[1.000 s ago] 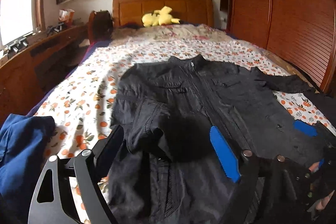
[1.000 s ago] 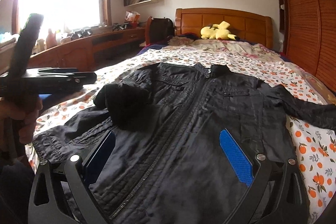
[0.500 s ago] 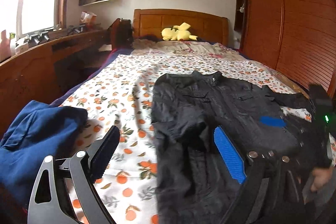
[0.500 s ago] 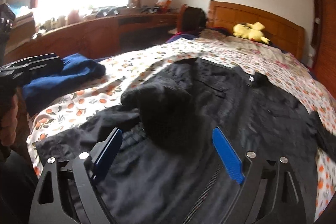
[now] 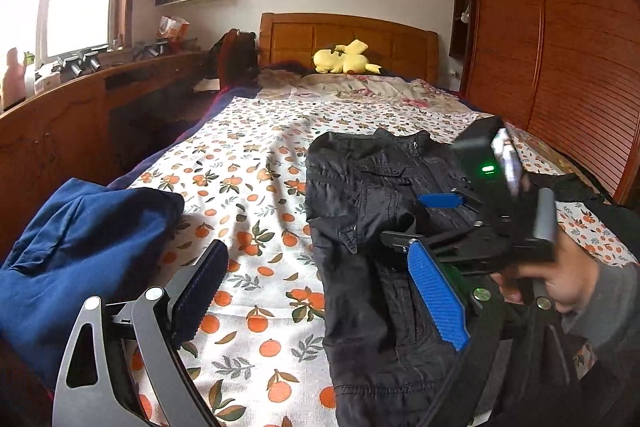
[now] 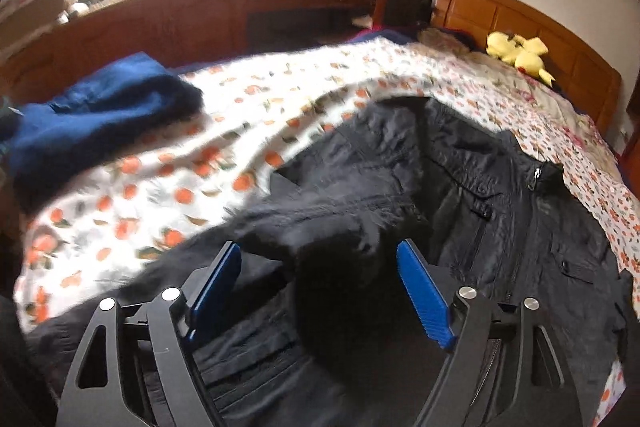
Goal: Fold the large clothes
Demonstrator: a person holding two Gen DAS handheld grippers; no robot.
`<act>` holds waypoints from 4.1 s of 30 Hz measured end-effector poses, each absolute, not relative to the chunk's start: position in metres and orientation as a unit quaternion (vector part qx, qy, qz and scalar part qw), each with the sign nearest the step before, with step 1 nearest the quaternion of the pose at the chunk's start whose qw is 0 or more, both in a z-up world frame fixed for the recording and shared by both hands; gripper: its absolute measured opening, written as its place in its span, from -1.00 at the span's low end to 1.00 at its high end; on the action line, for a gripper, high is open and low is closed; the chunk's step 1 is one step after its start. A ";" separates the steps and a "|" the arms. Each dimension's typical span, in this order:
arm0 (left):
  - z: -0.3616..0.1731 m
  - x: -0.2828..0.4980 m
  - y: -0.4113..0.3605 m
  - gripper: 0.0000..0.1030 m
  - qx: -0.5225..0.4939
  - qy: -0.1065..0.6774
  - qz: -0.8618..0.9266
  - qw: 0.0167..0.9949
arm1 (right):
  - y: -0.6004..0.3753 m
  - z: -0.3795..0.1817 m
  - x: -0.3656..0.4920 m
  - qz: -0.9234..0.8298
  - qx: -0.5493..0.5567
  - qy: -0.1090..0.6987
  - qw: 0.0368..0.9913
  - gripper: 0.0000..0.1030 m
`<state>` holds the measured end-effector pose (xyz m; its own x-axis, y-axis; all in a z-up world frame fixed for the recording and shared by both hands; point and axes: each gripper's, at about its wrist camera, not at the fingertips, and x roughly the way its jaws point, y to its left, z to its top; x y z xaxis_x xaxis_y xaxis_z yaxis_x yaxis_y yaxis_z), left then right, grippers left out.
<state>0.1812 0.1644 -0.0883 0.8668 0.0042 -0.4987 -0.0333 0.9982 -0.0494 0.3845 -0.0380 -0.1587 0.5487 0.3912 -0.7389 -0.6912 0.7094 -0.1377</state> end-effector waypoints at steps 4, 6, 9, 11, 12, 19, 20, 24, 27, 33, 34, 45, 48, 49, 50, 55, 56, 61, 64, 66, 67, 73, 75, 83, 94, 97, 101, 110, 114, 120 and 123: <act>-0.090 0.183 0.159 0.79 -0.025 0.261 0.006 0.965 | -0.048 -0.166 0.400 0.323 -0.187 0.379 0.847 -0.06; -0.090 0.183 0.156 0.79 -0.022 0.260 0.002 0.965 | -0.055 -0.165 0.402 0.324 -0.176 0.385 0.846 -0.34; -0.091 0.185 0.148 0.79 -0.018 0.262 -0.007 0.965 | -0.069 -0.156 0.402 0.332 -0.161 0.378 0.849 -0.61; -0.092 0.186 0.144 0.79 -0.017 0.262 -0.012 0.965 | -0.081 -0.144 0.401 0.331 -0.146 0.367 0.857 -0.65; -0.092 0.187 0.142 0.79 -0.016 0.262 -0.014 0.965 | -0.091 -0.135 0.399 0.328 -0.135 0.356 0.864 -0.67; -0.092 0.192 0.129 0.79 -0.014 0.260 -0.027 0.965 | -0.141 -0.091 0.385 0.313 -0.099 0.302 0.895 -0.69; -0.091 0.193 0.127 0.79 -0.014 0.260 -0.029 0.965 | -0.149 -0.086 0.384 0.308 -0.095 0.295 0.900 -0.69; -0.090 0.196 0.121 0.79 -0.018 0.258 -0.039 0.965 | -0.172 -0.073 0.381 0.287 -0.081 0.278 0.913 -0.69; -0.090 0.198 0.113 0.79 -0.019 0.257 -0.045 0.965 | -0.187 -0.071 0.383 0.265 -0.067 0.269 0.924 -0.69; -0.090 0.206 0.098 0.79 -0.011 0.257 -0.055 0.965 | -0.213 -0.091 0.386 0.218 -0.042 0.291 0.931 -0.66; -0.091 0.207 0.096 0.79 -0.010 0.257 -0.056 0.965 | -0.217 -0.099 0.386 0.213 -0.041 0.301 0.929 -0.65; -0.094 0.217 0.085 0.79 -0.018 0.260 -0.071 0.963 | -0.253 -0.138 0.365 0.201 -0.046 0.331 0.921 -0.01; -0.094 0.218 0.078 0.79 -0.016 0.260 -0.078 0.962 | -0.261 -0.135 0.359 0.200 -0.063 0.328 0.921 0.01; -0.094 0.219 0.074 0.79 -0.014 0.258 -0.081 0.963 | -0.264 -0.133 0.358 0.197 -0.069 0.324 0.923 0.01; -0.093 0.219 0.072 0.79 -0.014 0.258 -0.082 0.963 | -0.266 -0.131 0.358 0.194 -0.072 0.322 0.924 0.04; -0.095 0.224 0.059 0.79 -0.012 0.261 -0.090 0.961 | -0.277 -0.116 0.372 0.185 -0.070 0.314 0.928 0.12; -0.096 0.225 0.057 0.80 -0.011 0.262 -0.091 0.961 | -0.277 -0.113 0.378 0.189 -0.069 0.316 0.927 0.12; -0.101 0.231 0.050 0.80 -0.013 0.267 -0.093 0.959 | -0.265 -0.102 0.412 0.201 -0.066 0.337 0.917 0.12; -0.104 0.234 0.045 0.79 -0.012 0.271 -0.096 0.958 | -0.254 -0.109 0.435 0.219 -0.059 0.380 0.897 0.15; -0.104 0.235 0.042 0.80 -0.008 0.273 -0.097 0.957 | -0.248 -0.115 0.446 0.225 -0.054 0.404 0.885 0.25; -0.105 0.235 0.040 0.80 -0.006 0.273 -0.099 0.957 | -0.246 -0.119 0.450 0.224 -0.051 0.411 0.882 0.26; -0.107 0.236 0.034 0.80 0.001 0.275 -0.104 0.956 | -0.242 -0.135 0.463 0.215 -0.052 0.435 0.873 0.24; -0.107 0.236 0.034 0.80 0.001 0.275 -0.105 0.956 | -0.244 -0.137 0.463 0.221 -0.050 0.436 0.871 -0.41; -0.106 0.234 0.032 0.80 0.003 0.274 -0.109 0.956 | -0.277 -0.127 0.419 0.229 -0.024 0.372 0.899 -0.92; -0.107 0.235 0.033 0.80 0.006 0.275 -0.105 0.956 | -0.288 -0.153 0.345 0.227 -0.034 0.386 0.894 -0.80; -0.108 0.236 0.033 0.80 0.008 0.276 -0.104 0.955 | -0.296 -0.156 0.327 0.229 -0.025 0.388 0.893 -0.29; -0.107 0.236 0.033 0.80 0.008 0.276 -0.104 0.956 | -0.308 -0.150 0.313 0.232 -0.019 0.375 0.897 -0.06; -0.108 0.230 0.017 0.80 0.007 0.266 -0.116 0.957 | -0.344 -0.117 0.330 0.208 0.000 0.340 0.917 0.03; -0.108 0.228 0.004 0.80 0.013 0.263 -0.127 0.956 | -0.347 -0.117 0.339 0.203 -0.010 0.334 0.920 -0.04; -0.104 0.223 -0.010 0.80 0.012 0.260 -0.142 0.955 | -0.348 -0.120 0.371 0.193 -0.019 0.338 0.921 -0.29; -0.099 0.219 -0.018 0.80 0.018 0.256 -0.149 0.955 | -0.344 -0.131 0.400 0.209 -0.022 0.376 0.903 -0.41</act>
